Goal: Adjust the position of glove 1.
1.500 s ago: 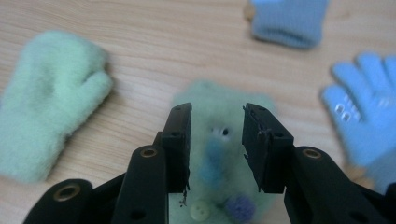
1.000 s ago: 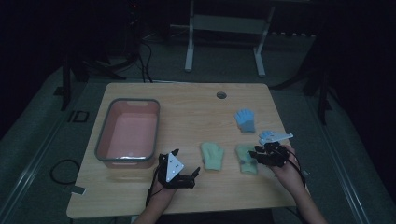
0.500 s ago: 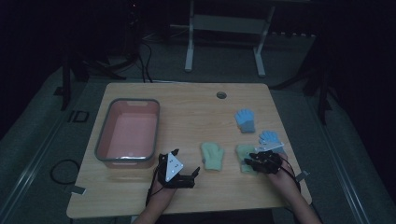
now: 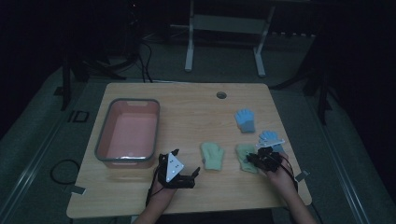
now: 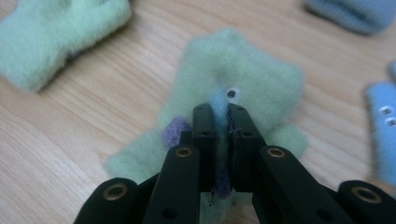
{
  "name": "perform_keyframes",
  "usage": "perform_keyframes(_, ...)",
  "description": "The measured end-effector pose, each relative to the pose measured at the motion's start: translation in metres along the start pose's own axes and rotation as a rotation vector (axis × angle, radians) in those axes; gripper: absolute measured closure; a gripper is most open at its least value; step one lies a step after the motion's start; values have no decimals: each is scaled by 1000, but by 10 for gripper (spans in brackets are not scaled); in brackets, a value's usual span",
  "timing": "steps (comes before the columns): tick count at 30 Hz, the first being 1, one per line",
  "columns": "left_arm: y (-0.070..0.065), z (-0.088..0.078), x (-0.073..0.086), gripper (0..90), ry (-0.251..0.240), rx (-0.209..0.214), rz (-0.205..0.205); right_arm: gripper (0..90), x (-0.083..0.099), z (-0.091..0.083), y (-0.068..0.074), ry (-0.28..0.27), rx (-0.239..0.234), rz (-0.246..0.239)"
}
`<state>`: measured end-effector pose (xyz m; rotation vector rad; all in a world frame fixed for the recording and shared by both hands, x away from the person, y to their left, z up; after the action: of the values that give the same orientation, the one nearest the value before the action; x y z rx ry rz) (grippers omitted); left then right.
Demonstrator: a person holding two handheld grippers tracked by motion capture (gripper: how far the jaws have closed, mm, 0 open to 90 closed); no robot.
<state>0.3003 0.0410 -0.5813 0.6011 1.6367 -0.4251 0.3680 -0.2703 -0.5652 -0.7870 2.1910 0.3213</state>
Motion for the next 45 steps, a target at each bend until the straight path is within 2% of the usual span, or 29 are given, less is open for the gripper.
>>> perform_keyframes(4, 0, 0, 0, 6, -1, -1, -6, 839, -18, -13, 6, -55, 30, -2)
perform_keyframes(7, 1, 0, 0, 6, -1, 0, -8, 839, -35, -23, 13, -100, 58, -26)
perform_keyframes(8, 1, 0, 0, 6, -1, 0, -8, 839, -35, -23, 13, -100, 58, -26)
perform_keyframes(11, 1, 0, 0, 6, -2, 1, -10, 839, -55, -29, 26, -133, 68, -53)
perform_keyframes(15, 0, 0, 0, 6, -3, 3, -6, 839, -70, -28, 39, -152, 75, -67)
perform_keyframes(17, 0, 0, 0, 6, -3, 3, -5, 840, -77, -27, 45, -162, 80, -51)
perform_keyframes(24, 1, 0, 0, 6, -3, 3, -6, 839, -95, -14, 77, -167, 52, -38)
perform_keyframes(26, 1, 0, 0, 6, -4, 4, -6, 839, -98, -10, 84, -165, 54, -32)
perform_keyframes(33, 1, 0, 0, 6, -9, 8, -14, 838, -95, 11, 105, -142, 44, -71)
perform_keyframes(45, 1, -1, 0, 6, -7, 9, -12, 831, -74, 40, 112, -70, 37, -56)
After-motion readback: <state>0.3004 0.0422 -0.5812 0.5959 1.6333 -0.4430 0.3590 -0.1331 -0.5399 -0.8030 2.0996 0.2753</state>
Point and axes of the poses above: each handheld gripper's, and its own axes: z roughly forward along the jaws, x roughly out of its underside, y roughly to its left, the point moved 4 cm from there along z, roughly forward along the jaws, and after that the axes turned 9 degrees about -y, right-handed, at the moved point
